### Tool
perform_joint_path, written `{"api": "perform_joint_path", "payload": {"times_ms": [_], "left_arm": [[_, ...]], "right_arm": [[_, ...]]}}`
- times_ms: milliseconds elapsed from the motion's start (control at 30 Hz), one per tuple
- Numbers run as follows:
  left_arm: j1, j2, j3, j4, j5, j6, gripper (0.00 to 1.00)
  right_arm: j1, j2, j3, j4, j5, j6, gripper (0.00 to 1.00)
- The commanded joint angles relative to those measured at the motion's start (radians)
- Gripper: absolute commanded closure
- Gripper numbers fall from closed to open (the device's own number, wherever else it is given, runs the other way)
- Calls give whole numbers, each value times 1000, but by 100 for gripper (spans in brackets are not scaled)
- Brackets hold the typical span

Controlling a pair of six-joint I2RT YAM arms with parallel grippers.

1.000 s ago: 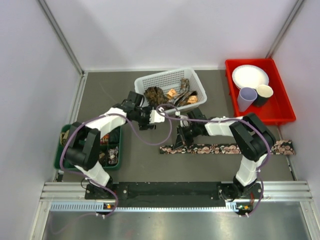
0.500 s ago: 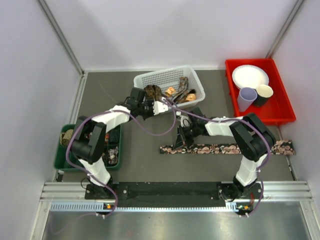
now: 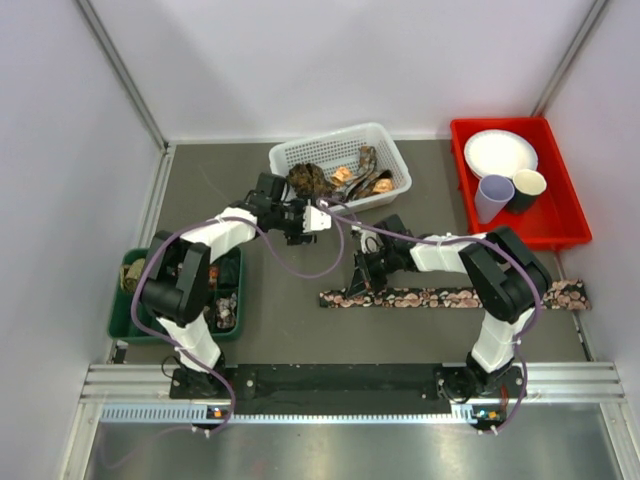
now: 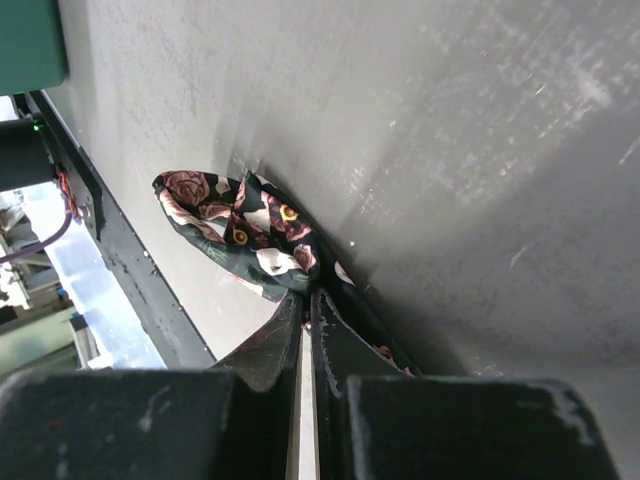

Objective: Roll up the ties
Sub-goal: Roll the tie at the center of the board.

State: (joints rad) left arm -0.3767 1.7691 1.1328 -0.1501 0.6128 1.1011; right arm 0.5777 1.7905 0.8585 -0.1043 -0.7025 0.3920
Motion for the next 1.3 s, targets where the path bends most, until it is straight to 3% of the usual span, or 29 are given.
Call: {"api": "perform_joint_path", "payload": {"times_ms": [0, 33, 133, 267, 400, 567, 600, 733, 967, 1133, 1267], "left_arm": [[41, -85, 48, -285, 244, 280, 19], [41, -88, 56, -314, 258, 328, 10], [41, -103, 59, -371, 289, 385, 5], [38, -147, 41, -502, 265, 522, 9], [38, -232, -45, -357, 240, 418, 14], [32, -264, -74, -468, 245, 482, 32], [30, -261, -74, -476, 217, 473, 45], [22, -192, -44, -455, 147, 341, 65], [10, -60, -31, -102, -5, -21, 76], [12, 16, -22, 182, -140, -286, 71], [13, 40, 16, 205, -117, -351, 62]], "right_arm": [[-21, -8, -10, -32, 32, 28, 100], [-21, -8, -9, -34, 32, 28, 100], [-22, -8, -7, -35, 32, 28, 100], [-22, -10, -9, -37, 34, 25, 100], [-22, -13, -9, -35, 35, 25, 100], [-22, -13, -4, -38, 34, 25, 100], [-21, -13, -6, -38, 34, 25, 100], [-22, -14, -7, -40, 32, 25, 100], [-22, -14, -9, -43, 26, 31, 100], [-22, -16, -13, -48, 28, 27, 100], [-22, -8, -7, -49, 28, 25, 100]]}}
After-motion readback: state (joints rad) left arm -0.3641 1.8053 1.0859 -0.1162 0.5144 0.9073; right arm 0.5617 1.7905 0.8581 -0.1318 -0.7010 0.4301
